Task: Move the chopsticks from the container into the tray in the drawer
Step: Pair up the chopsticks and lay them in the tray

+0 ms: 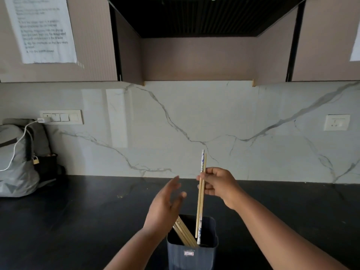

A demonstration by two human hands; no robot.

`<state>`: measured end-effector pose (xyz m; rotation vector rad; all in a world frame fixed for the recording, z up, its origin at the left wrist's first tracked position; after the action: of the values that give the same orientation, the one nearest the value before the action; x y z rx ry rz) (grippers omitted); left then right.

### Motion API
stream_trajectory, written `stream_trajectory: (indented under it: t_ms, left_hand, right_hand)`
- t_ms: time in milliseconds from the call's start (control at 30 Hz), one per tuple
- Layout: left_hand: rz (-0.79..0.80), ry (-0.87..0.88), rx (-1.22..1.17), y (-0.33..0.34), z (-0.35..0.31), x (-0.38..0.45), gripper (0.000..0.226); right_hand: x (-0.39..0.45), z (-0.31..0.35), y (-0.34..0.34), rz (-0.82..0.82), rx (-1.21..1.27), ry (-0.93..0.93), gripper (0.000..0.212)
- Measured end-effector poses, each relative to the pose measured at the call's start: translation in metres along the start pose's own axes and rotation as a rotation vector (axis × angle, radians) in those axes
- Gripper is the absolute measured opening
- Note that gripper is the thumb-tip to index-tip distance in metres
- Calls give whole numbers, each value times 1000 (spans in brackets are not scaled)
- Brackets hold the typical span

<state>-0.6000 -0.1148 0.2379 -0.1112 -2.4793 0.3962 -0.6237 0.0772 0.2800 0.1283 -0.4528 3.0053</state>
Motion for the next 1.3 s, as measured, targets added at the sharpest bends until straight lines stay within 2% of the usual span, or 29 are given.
stream_trajectory:
  t_ms: [33, 167, 233, 400, 500, 633, 700, 733, 767, 800, 867, 933, 1100, 1200, 1300]
  left_hand:
    - [70, 105, 63, 5, -13, 6, 48]
    - [244, 691, 590, 24, -44, 17, 67]
    - [278, 847, 742, 26, -52, 16, 69]
    - [255, 1078, 824, 27, -78, 20, 36]
    - [297, 1172, 820, 38, -93, 17, 27]
    - [335, 1160, 781, 40, -99, 13, 27]
    - [290, 1065, 652, 36, -103, 13, 23]
    - [205, 928, 526, 32, -108, 17, 21]
    - [95, 697, 360, 26, -112, 23, 18]
    - [2, 392, 147, 20, -116, 31, 17]
    - [-29, -156, -271, 14, -116, 43, 17]
    - [57, -396, -416, 12, -119, 52, 12]
    - [182, -477, -342, 15, -112, 46, 9]
    - [176, -504, -342, 11, -100, 42, 11]
    - [126, -498, -390, 2, -89, 40, 15]
  right_hand:
    - [-4, 9, -7, 15, 72, -4, 9]
    - [-19, 34, -26, 85, 205, -34, 15]
    - [-26, 41, -35, 114, 212, -52, 14]
    - [-35, 43, -42, 143, 205, -68, 11]
    - [-40, 36, -44, 156, 205, -63, 12]
    - [-46, 30, -49, 174, 220, -50, 13]
    - [-47, 30, -54, 171, 244, -38, 15]
    - [-47, 31, -58, 168, 274, -33, 17]
    - [-46, 31, -61, 165, 302, -34, 19]
    - [-46, 32, -64, 163, 320, -40, 21]
    - [-45, 36, -66, 158, 342, -57, 23]
    - [-43, 41, -62, 152, 375, -62, 21]
    - [-39, 53, -40, 110, 390, -53, 13]
    - [-38, 56, -21, 46, 277, -29, 18]
    - [-39, 57, -2, 47, 281, -17, 21]
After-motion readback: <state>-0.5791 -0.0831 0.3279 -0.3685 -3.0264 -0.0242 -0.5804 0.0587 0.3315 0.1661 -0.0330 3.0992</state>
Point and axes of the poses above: each hand's wrist, its own x-axis towards the middle knuckle, its own y-axis out of the palm, z = x × y, the point moved 3 cm from there along x, towards the middle knuckle, and after that the axes turned 14 degrees about -x, right-handed, at the moved point
